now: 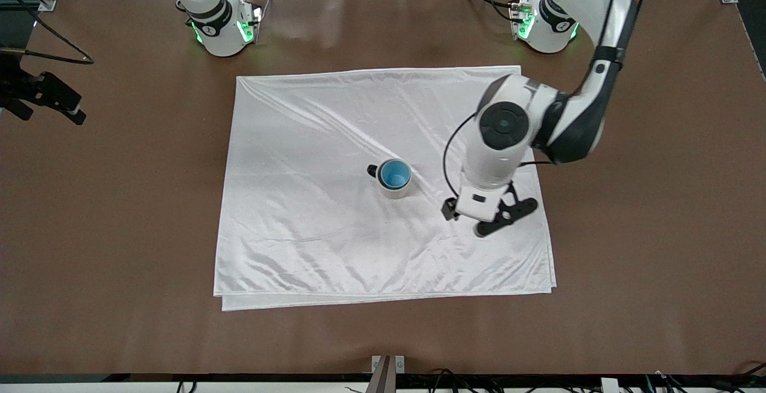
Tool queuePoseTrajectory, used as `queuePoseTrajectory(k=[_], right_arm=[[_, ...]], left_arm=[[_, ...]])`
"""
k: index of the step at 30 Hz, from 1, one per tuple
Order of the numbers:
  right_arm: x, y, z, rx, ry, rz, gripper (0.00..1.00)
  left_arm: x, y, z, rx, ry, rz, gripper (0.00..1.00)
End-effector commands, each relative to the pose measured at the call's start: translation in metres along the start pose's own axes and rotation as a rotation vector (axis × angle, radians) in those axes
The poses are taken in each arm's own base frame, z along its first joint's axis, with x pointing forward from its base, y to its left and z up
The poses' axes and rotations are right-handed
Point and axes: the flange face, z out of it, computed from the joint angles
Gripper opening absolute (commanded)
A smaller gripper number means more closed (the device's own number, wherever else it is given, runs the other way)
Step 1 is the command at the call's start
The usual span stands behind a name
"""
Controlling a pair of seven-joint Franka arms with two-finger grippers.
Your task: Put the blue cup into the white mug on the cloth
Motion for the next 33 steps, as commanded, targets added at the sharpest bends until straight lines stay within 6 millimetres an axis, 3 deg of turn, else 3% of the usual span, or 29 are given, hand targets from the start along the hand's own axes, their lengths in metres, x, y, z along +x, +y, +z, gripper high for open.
queuePoseTrajectory(k=[1,9,17,24,28,33], right_arm=[[-0.003,0.005,-0.010,0.014,0.002,0.017,1.00],[0.004,0.011,-0.017,0.010,0.001,0.028,1.00],[0.007,0.014,-0.021,0.008,-0.019,0.035,1.00],[0.006,0.014,-0.020,0.002,-0.024,0.038,1.00],[0.006,0.012,-0.020,0.003,-0.026,0.035,1.00],[0.006,0.010,-0.020,0.003,-0.026,0.031,1.00]], left_arm=[[0.050,-0.055,-0.020,0.012,0.011,0.084,1.00],[0.111,-0.125,-0.027,0.011,0.013,0.154,1.00],[0.144,-0.183,-0.055,0.001,0.044,0.172,1.00],[0.154,-0.233,-0.094,-0.081,0.050,0.253,1.00],[0.139,-0.263,-0.119,-0.119,0.039,0.273,1.00],[0.119,-0.300,-0.168,-0.104,0.011,0.270,1.00]])
